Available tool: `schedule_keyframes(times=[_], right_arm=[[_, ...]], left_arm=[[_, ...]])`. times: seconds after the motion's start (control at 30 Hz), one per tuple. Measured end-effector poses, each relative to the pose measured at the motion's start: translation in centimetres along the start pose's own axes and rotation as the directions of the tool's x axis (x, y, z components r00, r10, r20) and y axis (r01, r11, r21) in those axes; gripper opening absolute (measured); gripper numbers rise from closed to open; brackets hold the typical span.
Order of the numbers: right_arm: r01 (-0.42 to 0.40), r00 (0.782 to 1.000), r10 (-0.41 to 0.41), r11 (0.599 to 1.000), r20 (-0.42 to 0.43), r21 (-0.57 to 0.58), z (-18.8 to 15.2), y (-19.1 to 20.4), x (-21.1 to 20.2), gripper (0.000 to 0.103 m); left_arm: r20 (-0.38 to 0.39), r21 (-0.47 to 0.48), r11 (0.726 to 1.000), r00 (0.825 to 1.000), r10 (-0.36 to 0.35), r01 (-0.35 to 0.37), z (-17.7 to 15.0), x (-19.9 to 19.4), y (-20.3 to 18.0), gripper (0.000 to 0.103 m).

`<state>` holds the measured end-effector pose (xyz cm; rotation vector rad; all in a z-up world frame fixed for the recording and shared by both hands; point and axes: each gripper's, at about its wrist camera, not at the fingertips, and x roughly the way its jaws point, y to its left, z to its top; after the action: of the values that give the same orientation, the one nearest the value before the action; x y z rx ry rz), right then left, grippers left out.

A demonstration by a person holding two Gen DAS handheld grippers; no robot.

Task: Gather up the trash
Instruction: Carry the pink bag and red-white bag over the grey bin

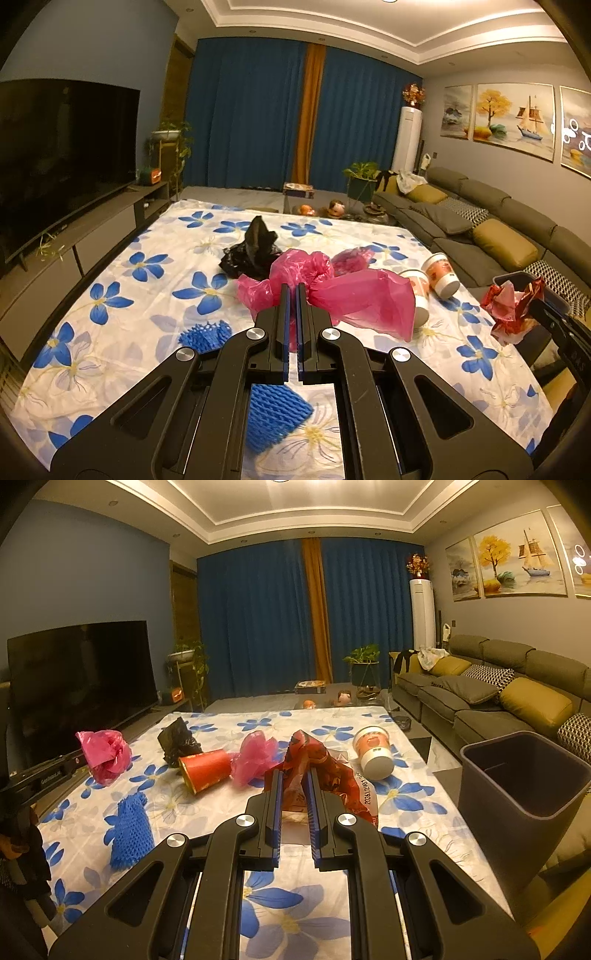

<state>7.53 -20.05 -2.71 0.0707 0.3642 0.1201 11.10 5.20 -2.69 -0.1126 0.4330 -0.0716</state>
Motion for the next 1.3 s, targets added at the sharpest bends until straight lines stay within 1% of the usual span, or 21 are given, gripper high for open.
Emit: schedule_keyframes(times=[0.17, 0.4, 0.67, 0.87, 0.93, 1.07, 1.17, 1.3], right_arm=[[0.013, 1.000, -0.013, 1.000, 0.010, 0.007, 0.1, -1.2, -0.4, 0.014], [0.043, 0.999, -0.043, 0.999, 0.026, 0.017, 0.6, -3.3, -0.8, 0.014], [0.108, 0.993, -0.109, 0.994, 0.041, 0.030, 0.9, -6.2, -1.3, 0.014], [0.184, 0.980, -0.186, 0.982, 0.066, 0.039, 1.7, -9.5, -2.0, 0.014], [0.209, 0.974, -0.212, 0.977, 0.074, 0.052, 1.9, -10.8, -2.3, 0.014], [0.273, 0.956, -0.280, 0.958, 0.085, 0.084, 2.5, -14.0, -2.7, 0.014], [0.315, 0.942, -0.325, 0.943, 0.084, 0.107, 2.7, -16.1, -3.1, 0.014], [0.359, 0.925, -0.371, 0.924, 0.085, 0.133, 2.8, -18.3, -3.4, 0.014]], left_arm=[[-0.006, 0.015, 1.000, 1.000, -0.011, 0.012, -0.2, 0.1, -1.4, 0.002], [-0.016, 0.064, 0.997, 0.999, -0.049, 0.050, -0.3, 0.8, -4.9, 0.002], [-0.026, 0.115, 0.986, 0.992, -0.120, 0.122, -0.2, 2.0, -10.1, 0.002], [-0.035, 0.152, 0.970, 0.982, -0.187, 0.190, 0.1, 3.0, -14.8, 0.002], [-0.035, 0.164, 0.963, 0.977, -0.212, 0.215, 0.3, 3.3, -16.5, 0.002], [-0.030, 0.200, 0.939, 0.960, -0.279, 0.280, 0.8, 3.9, -20.8, 0.002], [-0.034, 0.225, 0.917, 0.943, -0.332, 0.330, 1.1, 4.4, -23.9, 0.002], [-0.054, 0.241, 0.884, 0.915, -0.400, 0.400, 1.2, 5.5, -28.1, 0.002]])
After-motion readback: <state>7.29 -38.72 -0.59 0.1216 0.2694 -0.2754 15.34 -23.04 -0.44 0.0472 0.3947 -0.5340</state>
